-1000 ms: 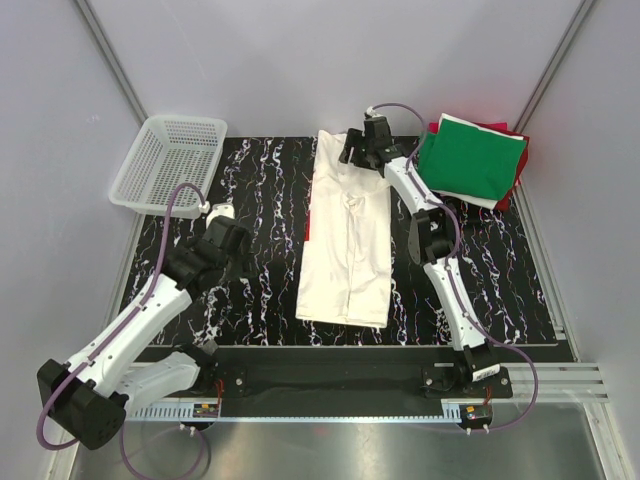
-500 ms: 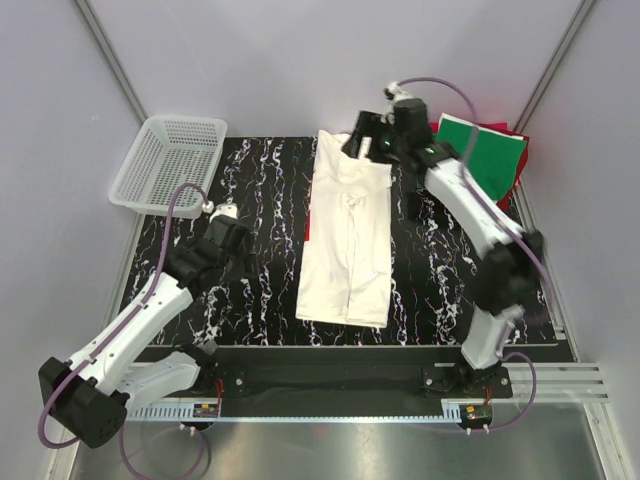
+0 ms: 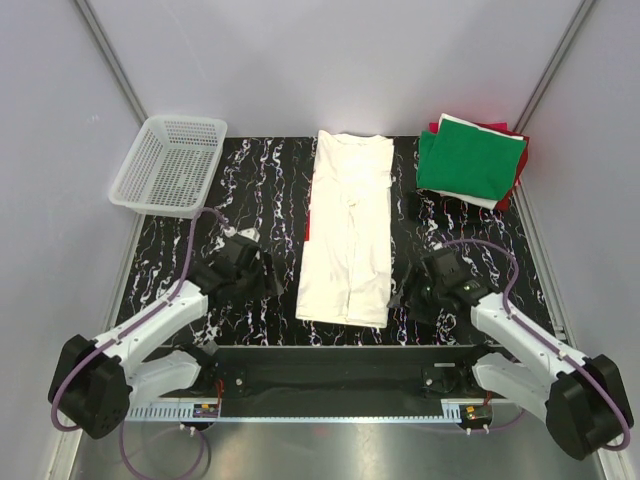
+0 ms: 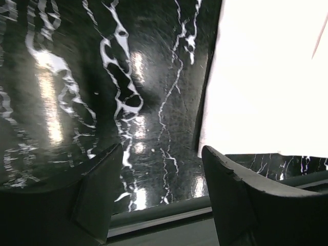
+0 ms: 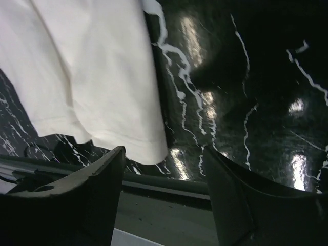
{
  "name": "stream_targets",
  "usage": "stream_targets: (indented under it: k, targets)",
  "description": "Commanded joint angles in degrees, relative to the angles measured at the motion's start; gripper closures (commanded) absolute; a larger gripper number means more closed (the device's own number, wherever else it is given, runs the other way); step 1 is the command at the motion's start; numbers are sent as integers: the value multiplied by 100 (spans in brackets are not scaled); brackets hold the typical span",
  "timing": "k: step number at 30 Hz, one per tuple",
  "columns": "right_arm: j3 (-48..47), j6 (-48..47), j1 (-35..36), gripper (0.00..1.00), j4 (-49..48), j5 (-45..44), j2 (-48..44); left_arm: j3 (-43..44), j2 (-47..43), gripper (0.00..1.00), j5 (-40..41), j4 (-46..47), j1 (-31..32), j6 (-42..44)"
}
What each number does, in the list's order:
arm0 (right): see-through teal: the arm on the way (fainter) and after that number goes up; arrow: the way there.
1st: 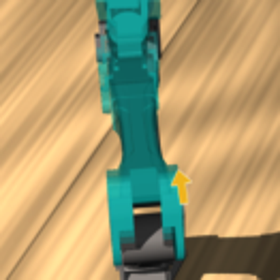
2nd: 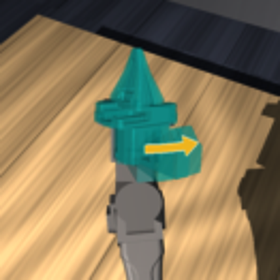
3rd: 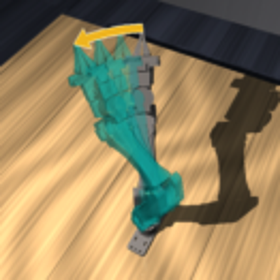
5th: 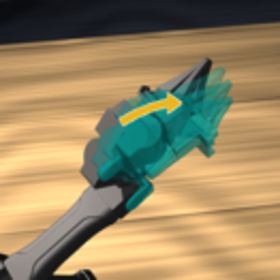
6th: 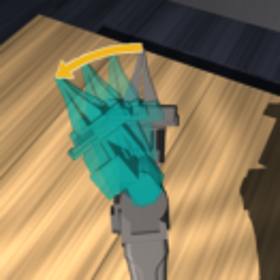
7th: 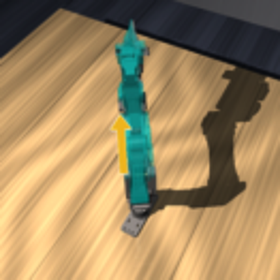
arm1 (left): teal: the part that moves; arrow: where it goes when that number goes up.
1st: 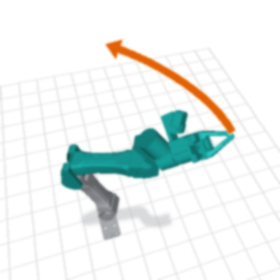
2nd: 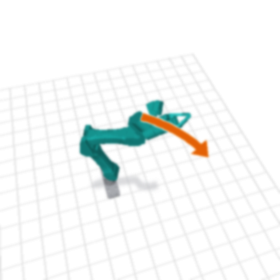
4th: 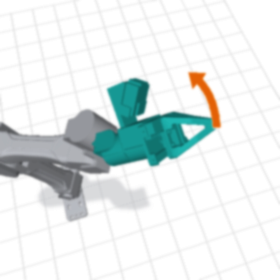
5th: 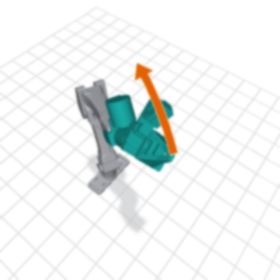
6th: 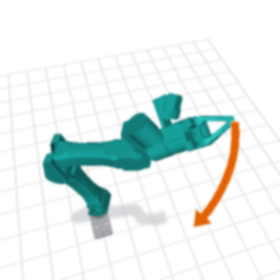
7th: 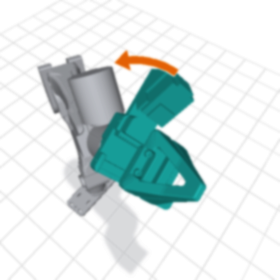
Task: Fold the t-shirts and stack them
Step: Fold the tshirt
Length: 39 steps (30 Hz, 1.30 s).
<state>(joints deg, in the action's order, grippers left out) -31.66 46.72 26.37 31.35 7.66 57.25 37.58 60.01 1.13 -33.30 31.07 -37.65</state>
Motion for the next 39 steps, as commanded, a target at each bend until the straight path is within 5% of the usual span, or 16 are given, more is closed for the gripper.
stream_targets:
  k: [1,17,25,34,38,39]
  targets:
    - [264,593,61,32,-208,261,-566,-312,72,32,-560,1097,83,-357]
    - [1197,856,123,57,-1789,675,620,-1183,46,35,-763,2029,365,-1007]
    - [1417,865,123,100,-1993,719,612,-1508,300,37,-702,2652,856,-1376]
    - [1399,777,131,100,-1694,561,365,-1579,924,43,-473,3119,1243,-1614]
    - [1399,751,123,100,-1676,552,357,-1596,1188,55,-403,3268,1296,-1675]
    - [1391,751,123,100,-1668,552,357,-1605,1276,65,-403,3312,1305,-1684]
